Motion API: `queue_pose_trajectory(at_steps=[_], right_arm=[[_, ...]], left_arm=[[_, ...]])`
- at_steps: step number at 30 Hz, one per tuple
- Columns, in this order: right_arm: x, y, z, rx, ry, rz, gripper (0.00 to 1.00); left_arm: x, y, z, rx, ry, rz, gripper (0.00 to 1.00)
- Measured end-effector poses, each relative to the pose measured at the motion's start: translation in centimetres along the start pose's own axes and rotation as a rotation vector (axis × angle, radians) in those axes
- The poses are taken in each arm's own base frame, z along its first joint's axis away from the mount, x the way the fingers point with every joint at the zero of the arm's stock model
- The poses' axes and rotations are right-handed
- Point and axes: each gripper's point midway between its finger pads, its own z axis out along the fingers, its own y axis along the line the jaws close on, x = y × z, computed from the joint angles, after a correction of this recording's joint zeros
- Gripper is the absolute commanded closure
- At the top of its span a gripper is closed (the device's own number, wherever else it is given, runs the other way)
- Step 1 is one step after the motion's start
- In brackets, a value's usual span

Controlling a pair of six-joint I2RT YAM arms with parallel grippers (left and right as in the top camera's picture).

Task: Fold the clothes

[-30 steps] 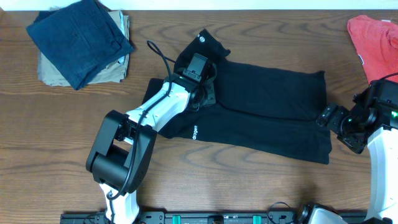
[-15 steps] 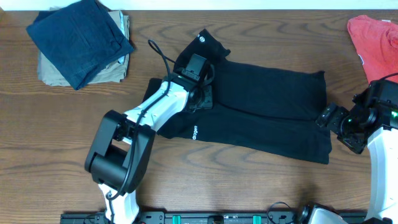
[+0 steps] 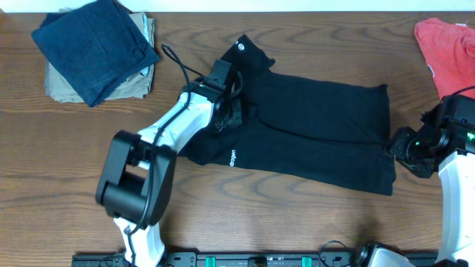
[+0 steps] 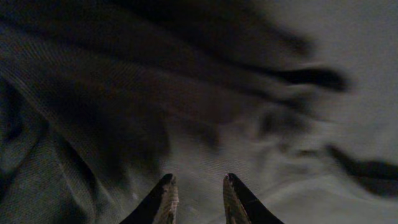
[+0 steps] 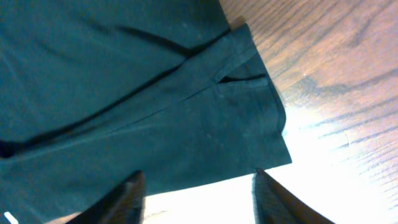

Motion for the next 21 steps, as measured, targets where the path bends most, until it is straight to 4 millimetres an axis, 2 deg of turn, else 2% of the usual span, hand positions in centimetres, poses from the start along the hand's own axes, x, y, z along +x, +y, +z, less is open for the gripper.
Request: queue_pose_trajectory(at_steps=[2,5,9,13,18,21], right_arm=[[0.1,0.1,0.1,-0.01,0.005,-0.003,0.66],[0.7,0.5,1.1,-0.029,0.018,-0.008,0.67],[2.8,1.2,3.9,-0.053,0.057,-0.037,0.67],[5.0,1.7,6.5,-0.072,0.102,-0.048,0.64],[6.2,1.8,8.5,-0.066,0.146,-0.024,0.61],[6.0,1.8,9.2,-0.061,0.153,-0.008,0.61]], left_arm=[[0.3,1.0,0.5,-0.019,0.027,-0.019,0.74],[0.1,2.8,0.2,-0.039,0.043,-0.065,0.74],[0.1,5.7,-0.4,-0.074,0.068,-0.135,0.74],[0.0,7.7,-0.6,-0.088,0.078,-0.181,0.75],[0.6,9.2,-0.8,-0.094,0.091,-0.203,0.92],[1.5,10.3,-1.1,-0.112,0.125,-0.242,0.94]])
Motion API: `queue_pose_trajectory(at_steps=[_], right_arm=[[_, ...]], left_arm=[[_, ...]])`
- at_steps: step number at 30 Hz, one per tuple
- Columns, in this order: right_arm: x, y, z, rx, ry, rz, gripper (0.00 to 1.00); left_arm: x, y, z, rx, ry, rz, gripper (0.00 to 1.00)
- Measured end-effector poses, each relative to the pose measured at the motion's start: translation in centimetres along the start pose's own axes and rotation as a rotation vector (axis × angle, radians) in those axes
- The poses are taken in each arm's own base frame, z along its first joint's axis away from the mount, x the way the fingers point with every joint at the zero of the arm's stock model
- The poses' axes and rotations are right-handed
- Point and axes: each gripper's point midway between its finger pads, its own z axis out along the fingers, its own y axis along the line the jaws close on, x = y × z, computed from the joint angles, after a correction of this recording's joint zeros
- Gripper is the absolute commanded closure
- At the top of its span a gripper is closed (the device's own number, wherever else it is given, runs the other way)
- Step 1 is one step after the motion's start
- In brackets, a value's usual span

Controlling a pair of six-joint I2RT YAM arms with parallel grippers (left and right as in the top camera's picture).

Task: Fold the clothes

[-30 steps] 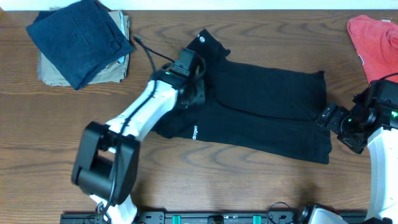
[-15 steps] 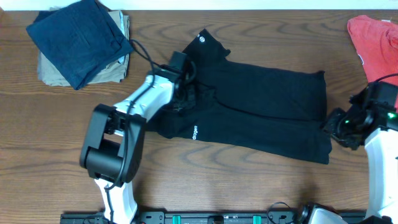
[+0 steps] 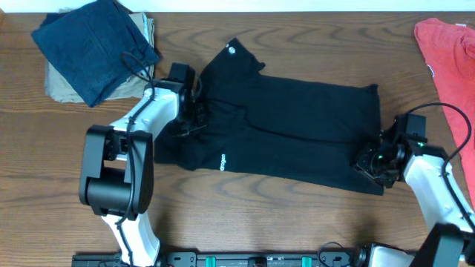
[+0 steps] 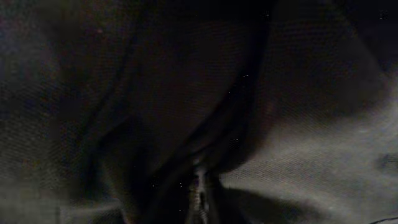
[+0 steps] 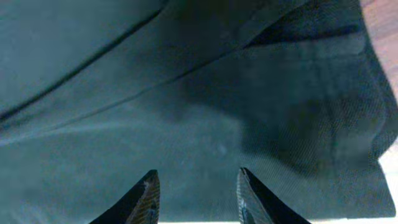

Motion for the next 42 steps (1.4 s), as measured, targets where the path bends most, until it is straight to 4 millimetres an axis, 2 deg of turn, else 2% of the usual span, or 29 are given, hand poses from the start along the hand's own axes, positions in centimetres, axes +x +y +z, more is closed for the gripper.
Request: queue_pose_trajectory(at_steps=[7,12,17,22,25,28,29,30,31,32,33,36,39,42], right_arm=[[0.2,-1.0,2.7,0.045,0.071,0.054,0.63],[-0.1,-1.0,2.9,0.054,0.074,0.081,0.62],[-0.3,-1.1,2.9,0.063,0.068,0.096,0.63],[-0.2,-1.7,2.7,0.091,0.085,0.125,0.74],[0.0,-3.0,1.9,0.175,0.125,0.152,0.71],[-0.9,-3.3,-0.1,0.25,0.134,0.151,0.65],[-1.5,-3.1,-0.9,0.262,0.123,0.15,0.6],[-2.5,-2.7,-2.0,0.27,0.104,0.145,0.47],[-3.6,-2.2,-3.0,0.27,0.076,0.14,0.35],[-4.4,-1.8,-3.7,0.267,0.051,0.135,0.27],[-5.7,-1.0,-4.8,0.248,0.019,0.115,0.21],[-7.4,0.8,-6.1,0.186,-0.026,0.071,0.14],[-7.6,2.4,-6.3,0.129,-0.022,0.013,0.14],[-6.8,4.0,-5.9,0.103,-0.005,-0.055,0.14]], left_arm=[[1.6,2.6,-0.4,-0.045,0.083,-0.097,0.94],[3.5,4.1,-0.8,-0.109,0.142,-0.153,0.94],[4.5,5.8,-1.4,-0.197,0.149,-0.185,0.94],[4.0,6.4,-2.4,-0.23,0.098,-0.195,0.94],[3.9,6.5,-3.0,-0.235,0.084,-0.195,0.94],[3.8,6.4,-4.1,-0.23,0.058,-0.194,0.94],[3.7,6.3,-4.6,-0.223,0.041,-0.193,0.92],[3.5,6.1,-5.3,-0.213,0.019,-0.19,0.77],[3.3,5.8,-6.3,-0.194,-0.015,-0.185,0.42],[3.0,5.4,-7.1,-0.17,-0.047,-0.175,0.28],[2.2,4.5,-8.3,-0.119,-0.102,-0.163,0.24],[-0.1,1.4,-11.3,0.048,-0.25,-0.078,0.09],[-2.6,-2.0,-14.2,0.202,-0.394,0.016,0.08],[-4.2,-4.2,-15.4,0.279,-0.476,0.089,0.09]])
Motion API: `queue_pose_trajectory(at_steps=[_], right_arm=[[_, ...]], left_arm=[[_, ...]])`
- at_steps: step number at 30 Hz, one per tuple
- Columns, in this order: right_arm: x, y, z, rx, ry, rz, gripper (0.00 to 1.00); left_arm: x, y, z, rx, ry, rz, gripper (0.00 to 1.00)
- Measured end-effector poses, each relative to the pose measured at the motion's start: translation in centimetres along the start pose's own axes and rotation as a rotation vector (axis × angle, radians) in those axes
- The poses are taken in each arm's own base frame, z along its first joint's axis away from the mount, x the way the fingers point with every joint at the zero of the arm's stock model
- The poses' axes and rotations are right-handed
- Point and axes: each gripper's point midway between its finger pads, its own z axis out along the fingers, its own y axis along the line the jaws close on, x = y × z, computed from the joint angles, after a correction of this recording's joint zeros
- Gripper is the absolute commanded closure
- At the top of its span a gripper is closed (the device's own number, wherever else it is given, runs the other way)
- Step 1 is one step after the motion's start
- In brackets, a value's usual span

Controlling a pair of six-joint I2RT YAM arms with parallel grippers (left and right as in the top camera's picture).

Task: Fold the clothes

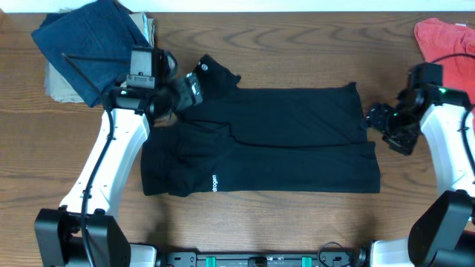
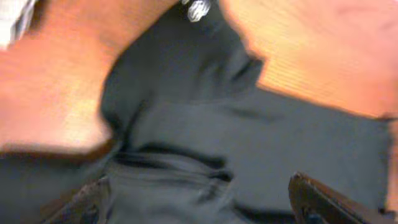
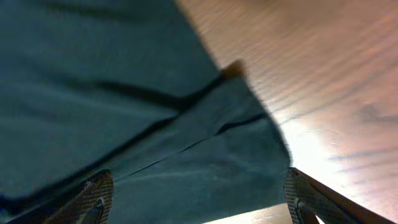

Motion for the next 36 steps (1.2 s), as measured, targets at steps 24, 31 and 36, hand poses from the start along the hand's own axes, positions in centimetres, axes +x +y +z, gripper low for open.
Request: queue_pose_trajectory(at_steps=[24,31,36], right_arm=[[5.5,7.0,1.6,-0.036,0.066,-0.288,0.13],[5.3,6.8,1.6,-0.024,0.06,-0.288,0.15],[5.3,6.7,1.6,-0.02,0.057,-0.288,0.15]], left_arm=[[0.2,-2.5,15.9,0.001,-0.027,0.271,0.01],[1.6,-2.0,18.1,-0.045,-0.012,0.294,0.01],[1.5,-2.0,18.8,-0.112,-0.046,0.324,0.04]])
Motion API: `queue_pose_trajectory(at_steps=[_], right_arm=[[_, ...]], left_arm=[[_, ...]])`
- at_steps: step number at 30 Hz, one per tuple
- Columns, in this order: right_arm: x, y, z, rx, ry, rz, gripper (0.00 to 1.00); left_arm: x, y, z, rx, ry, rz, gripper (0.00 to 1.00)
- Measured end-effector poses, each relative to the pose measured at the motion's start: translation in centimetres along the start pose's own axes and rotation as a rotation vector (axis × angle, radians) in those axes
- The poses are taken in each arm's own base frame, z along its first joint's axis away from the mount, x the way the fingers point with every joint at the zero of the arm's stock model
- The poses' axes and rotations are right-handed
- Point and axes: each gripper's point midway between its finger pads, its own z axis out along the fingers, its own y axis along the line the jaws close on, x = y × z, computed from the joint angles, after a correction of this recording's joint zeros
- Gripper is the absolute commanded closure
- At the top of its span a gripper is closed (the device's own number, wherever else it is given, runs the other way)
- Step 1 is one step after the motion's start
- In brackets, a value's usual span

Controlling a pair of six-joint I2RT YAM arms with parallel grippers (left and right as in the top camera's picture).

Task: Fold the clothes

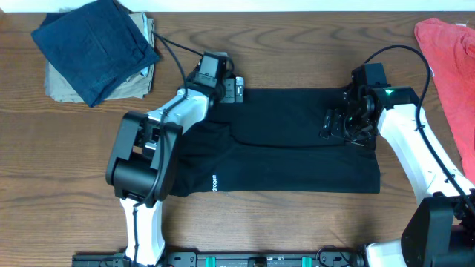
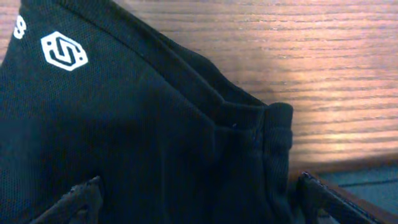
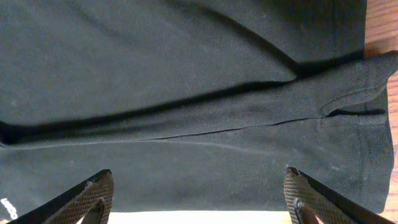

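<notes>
A black garment (image 1: 297, 159) lies flat and squared across the middle of the table, with small white lettering (image 1: 215, 182) near its front left. My left gripper (image 1: 237, 90) hovers at its far left edge. In the left wrist view this gripper (image 2: 199, 204) is wide open over a hemmed corner (image 2: 273, 124) next to a white hexagon logo (image 2: 64, 50). My right gripper (image 1: 335, 124) hangs over the garment's right part. It is also wide open (image 3: 202, 200), above a long fold line (image 3: 186, 118), with nothing between its fingers.
A folded navy garment (image 1: 96, 44) rests on a beige stack (image 1: 63, 85) at the far left corner. A red garment (image 1: 449, 52) lies at the far right edge. Brown wooden table (image 1: 67, 163) shows all round the black garment.
My left gripper has moved right, from beside the navy stack to the garment's far edge. The right gripper has moved from off the right hem to over the cloth. Both stay open.
The garment first lay skewed, with my left gripper on its upper left and my right gripper open at its right hem. Then both pinched the cloth, which sat further left. By 1.2 s ago it lay square with both grippers open at its ends; now both are over it.
</notes>
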Motion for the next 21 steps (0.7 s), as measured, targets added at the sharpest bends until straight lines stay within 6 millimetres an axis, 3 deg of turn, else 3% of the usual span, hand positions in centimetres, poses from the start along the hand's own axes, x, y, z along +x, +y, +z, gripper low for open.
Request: queue_pose_trajectory(at_steps=[4,9,11,16,19,21], right_arm=[[-0.1,-0.1,0.0,0.008,-0.004,0.0,0.18],[-0.2,-0.6,0.0,0.035,-0.014,0.003,0.22],[-0.4,-0.9,0.0,0.053,-0.021,0.004,0.23],[-1.7,-2.2,-0.8,0.083,-0.061,0.036,0.25],[-4.7,-2.6,-2.5,0.065,-0.161,0.062,0.26],[-7.8,-2.2,-4.1,0.032,-0.279,0.054,0.27]], left_arm=[[-0.2,0.4,0.3,-0.038,-0.014,0.006,0.41],[0.0,0.8,0.4,-0.056,-0.009,0.018,0.7],[0.1,1.0,0.4,-0.065,-0.002,0.016,0.74],[0.6,1.2,0.2,-0.076,0.031,0.021,0.75],[0.9,1.3,0.1,-0.082,0.05,0.022,0.75],[1.1,1.3,0.0,-0.084,0.058,0.023,0.75]])
